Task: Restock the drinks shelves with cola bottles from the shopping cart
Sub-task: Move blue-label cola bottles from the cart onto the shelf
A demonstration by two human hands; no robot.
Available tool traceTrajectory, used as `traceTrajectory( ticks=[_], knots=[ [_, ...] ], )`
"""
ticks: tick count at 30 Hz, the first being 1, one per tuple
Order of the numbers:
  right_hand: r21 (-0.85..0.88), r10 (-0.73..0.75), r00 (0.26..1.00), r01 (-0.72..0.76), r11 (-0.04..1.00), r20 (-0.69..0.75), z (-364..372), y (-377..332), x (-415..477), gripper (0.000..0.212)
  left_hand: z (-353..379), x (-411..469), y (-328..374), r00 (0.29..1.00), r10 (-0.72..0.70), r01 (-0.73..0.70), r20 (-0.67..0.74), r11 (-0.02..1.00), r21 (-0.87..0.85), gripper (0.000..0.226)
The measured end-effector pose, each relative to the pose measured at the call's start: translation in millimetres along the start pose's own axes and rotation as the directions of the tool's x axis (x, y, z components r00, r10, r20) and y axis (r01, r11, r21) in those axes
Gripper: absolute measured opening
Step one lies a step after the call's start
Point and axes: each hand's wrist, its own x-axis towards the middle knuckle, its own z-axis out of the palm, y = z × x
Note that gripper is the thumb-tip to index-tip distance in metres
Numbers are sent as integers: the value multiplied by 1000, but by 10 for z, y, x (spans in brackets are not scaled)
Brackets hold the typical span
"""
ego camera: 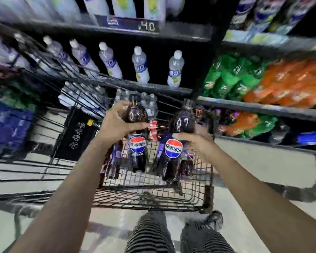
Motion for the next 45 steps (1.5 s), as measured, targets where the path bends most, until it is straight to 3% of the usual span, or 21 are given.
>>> traceTrajectory(
  ticks=[4,8,15,18,25,29,35,42,45],
  knots=[
    [12,-62,997,63,998,-48,-679,-291,-418,20,416,-226,746,989,143,-142,-37,990,19,79],
    [21,-121,986,124,992,-112,-1470,-606,-872,28,1005,-441,1455,970,239,-239,-51,971,3,74],
    [-49,-240,946,235,971,-218,-2750,-1050,-1481,26,2082,-618,2450,926,378,-378,12,925,-44,69],
    [-57,-272,928,267,962,-255,-3120,-1216,-1632,22,2421,-626,2790,904,427,-425,29,904,-53,80],
    [-3,-276,882,297,955,-382,-3687,-1479,-1535,28,3011,-404,3453,844,533,-536,-65,843,-51,102],
    [-9,-281,867,304,953,-411,-3903,-1626,-1387,52,3233,-67,3753,813,568,-579,-126,812,-72,99],
    [-14,-310,839,340,940,-446,-4203,-1832,-1089,26,3552,537,4016,828,544,-560,-139,819,-125,91],
    [-22,-342,814,377,926,-469,-4544,-2038,-841,26,3798,1055,4314,847,516,-527,-126,846,-79,93],
    [-23,-336,828,366,931,-449,-4747,-2110,-713,25,3896,1149,4478,817,566,-573,-106,818,-48,73]
  ],
)
